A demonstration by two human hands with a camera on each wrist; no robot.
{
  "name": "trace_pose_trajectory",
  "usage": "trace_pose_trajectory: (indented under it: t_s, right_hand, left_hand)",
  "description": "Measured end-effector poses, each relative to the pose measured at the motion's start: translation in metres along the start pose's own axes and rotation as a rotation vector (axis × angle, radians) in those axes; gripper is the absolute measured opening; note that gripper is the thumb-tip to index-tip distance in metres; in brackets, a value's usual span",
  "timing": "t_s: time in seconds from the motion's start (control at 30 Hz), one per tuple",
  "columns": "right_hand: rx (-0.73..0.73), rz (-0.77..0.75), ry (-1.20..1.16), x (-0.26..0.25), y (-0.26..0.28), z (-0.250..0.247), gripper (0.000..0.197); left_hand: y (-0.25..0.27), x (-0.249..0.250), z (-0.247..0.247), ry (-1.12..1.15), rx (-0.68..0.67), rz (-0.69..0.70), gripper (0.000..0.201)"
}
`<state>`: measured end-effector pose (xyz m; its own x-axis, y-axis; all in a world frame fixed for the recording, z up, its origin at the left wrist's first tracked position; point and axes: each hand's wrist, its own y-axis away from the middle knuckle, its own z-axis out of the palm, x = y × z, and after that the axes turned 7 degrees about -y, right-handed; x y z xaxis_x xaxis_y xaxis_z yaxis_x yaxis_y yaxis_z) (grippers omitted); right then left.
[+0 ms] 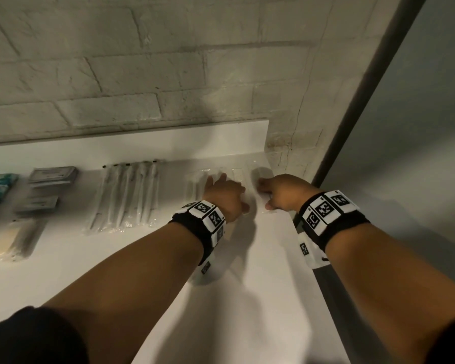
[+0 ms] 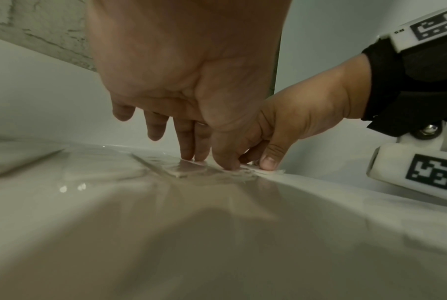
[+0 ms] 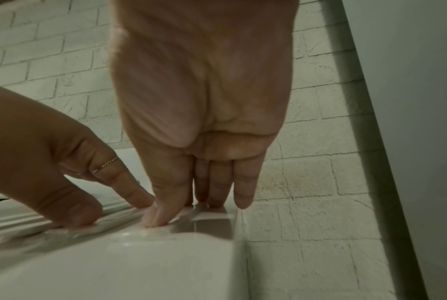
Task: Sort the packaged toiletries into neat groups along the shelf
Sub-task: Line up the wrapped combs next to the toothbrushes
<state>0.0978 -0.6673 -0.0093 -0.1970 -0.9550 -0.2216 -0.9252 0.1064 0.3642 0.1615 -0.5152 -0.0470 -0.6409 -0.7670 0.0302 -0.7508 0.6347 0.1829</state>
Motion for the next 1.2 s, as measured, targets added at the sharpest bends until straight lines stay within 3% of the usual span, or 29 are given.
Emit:
trace_pose_trajectory:
  t_s: [0.17,0.3,0.47,0.67,0.87,1.07,1.2]
  right_hand:
    - [0.035,-0.008,-0.034,-0.004,0.006,-0.009,0.07]
    - [0.007,-0.153,0.051,-0.022,0.007,-0.007,0.055]
    - [-0.099,-0.197,0.121,-0.037,0.005,0.004,0.045]
    - [-0.073,-0.196,0.04,-0.036,0.008,0.004,0.04]
    - [-0.034,-0.206,0.0,-0.038,0.009,0.006,0.054]
    - [-0.075,-0.232,0.101,-0.065,0.009,0.013,0.043]
    - [-0.07,-0.21,0.105,-0.068,0.01,0.011,0.039]
  left_hand:
    - [0.009,-0.004,-0.006,0.005,0.008,0.045,0.051]
    - [0.023,-0.019,-0.008,-0.089,0.116,-0.002,0.045]
    - [0.031,-0.026,-0.005,-0.136,-0.025,-0.028,0.053]
    - [0.027,-0.024,-0.009,-0.134,-0.038,-0.042,0.053]
    - [0.036,-0.031,-0.011,-0.102,0.032,-0.075,0.052]
    - [0.048,-0.045,-0.012,-0.185,-0.124,-0.11,0.057]
    - [0.048,-0.047,-0.011,-0.14,-0.122,-0.126,0.06]
